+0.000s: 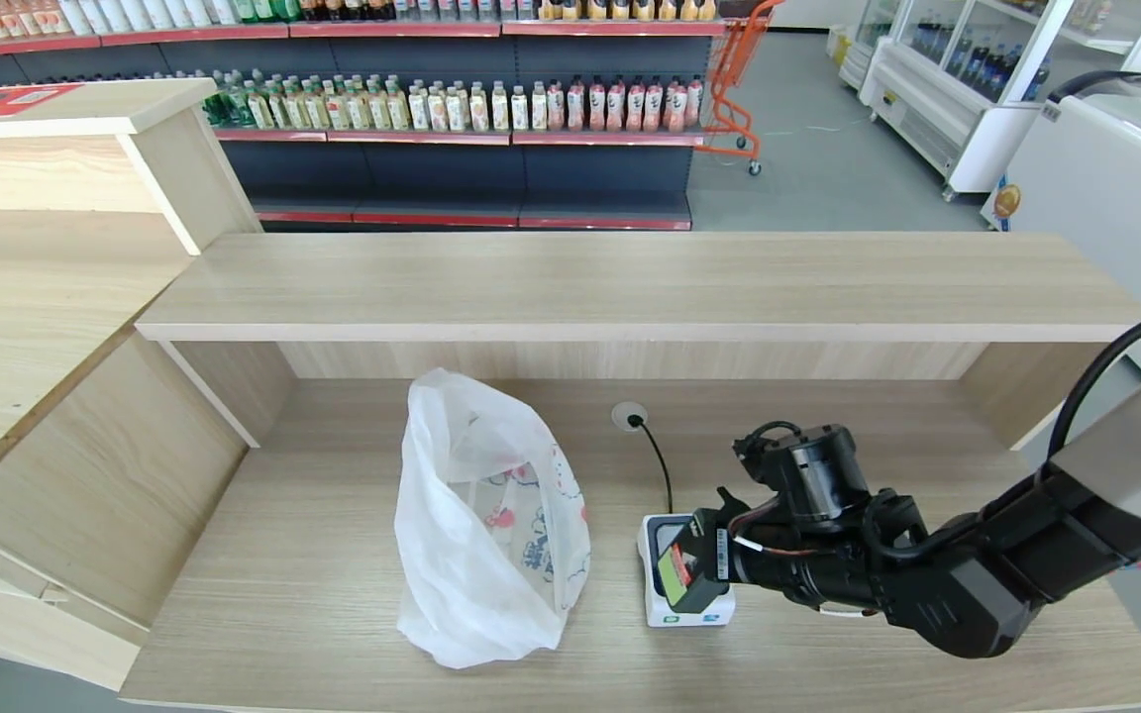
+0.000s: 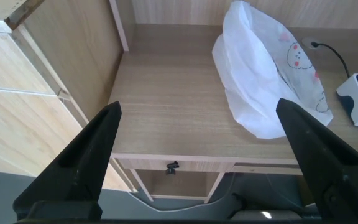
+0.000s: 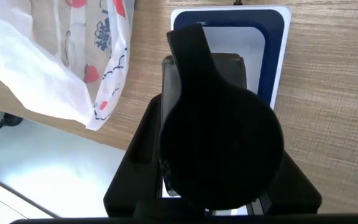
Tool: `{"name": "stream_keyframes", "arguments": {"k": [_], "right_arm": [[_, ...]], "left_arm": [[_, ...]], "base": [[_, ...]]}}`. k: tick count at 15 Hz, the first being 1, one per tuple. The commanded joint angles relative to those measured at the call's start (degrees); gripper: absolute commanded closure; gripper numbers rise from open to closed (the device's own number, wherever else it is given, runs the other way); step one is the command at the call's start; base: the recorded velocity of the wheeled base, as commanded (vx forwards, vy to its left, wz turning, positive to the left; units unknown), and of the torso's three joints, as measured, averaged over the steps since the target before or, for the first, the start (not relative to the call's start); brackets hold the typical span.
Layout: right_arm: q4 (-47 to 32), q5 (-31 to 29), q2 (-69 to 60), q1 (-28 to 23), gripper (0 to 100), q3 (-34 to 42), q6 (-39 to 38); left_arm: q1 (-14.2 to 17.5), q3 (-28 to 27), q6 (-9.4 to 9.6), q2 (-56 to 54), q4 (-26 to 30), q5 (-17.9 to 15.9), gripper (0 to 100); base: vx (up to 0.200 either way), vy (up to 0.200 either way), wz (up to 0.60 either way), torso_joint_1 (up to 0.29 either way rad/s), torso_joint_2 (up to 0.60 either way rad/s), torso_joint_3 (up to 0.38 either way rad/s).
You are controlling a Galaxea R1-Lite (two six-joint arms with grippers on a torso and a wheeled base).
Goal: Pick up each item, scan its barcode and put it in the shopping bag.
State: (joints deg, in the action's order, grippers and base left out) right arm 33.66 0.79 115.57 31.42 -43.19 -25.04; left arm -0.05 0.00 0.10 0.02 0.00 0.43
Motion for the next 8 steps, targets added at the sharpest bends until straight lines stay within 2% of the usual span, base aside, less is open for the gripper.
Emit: {"name": "stream_keyframes", "arguments": {"k": [1,5,8], "right_arm": [[0.18,0.00,0.27,0.14,100,-0.40,-0.01],[1.50,-0.18,0.45,0.14,100,-0.58,-0.01],[0.36,0.53,-11.42,-0.39,100,2.50,-6.95]], "left_arm": [[0.05,0.00,-0.01,-0.02,0.00,0.01,0],[0.05,0.00,-0.01,-0.02,0.00,0.01,0],[0.05,0.00,-0.01,-0.02,0.00,0.01,0]], "base": [[0.000,0.000,0.00,0.000,0.00,0.000],[0.000,0.000,0.00,0.000,0.00,0.000],[0.000,0.000,0.00,0.000,0.00,0.000]]}}
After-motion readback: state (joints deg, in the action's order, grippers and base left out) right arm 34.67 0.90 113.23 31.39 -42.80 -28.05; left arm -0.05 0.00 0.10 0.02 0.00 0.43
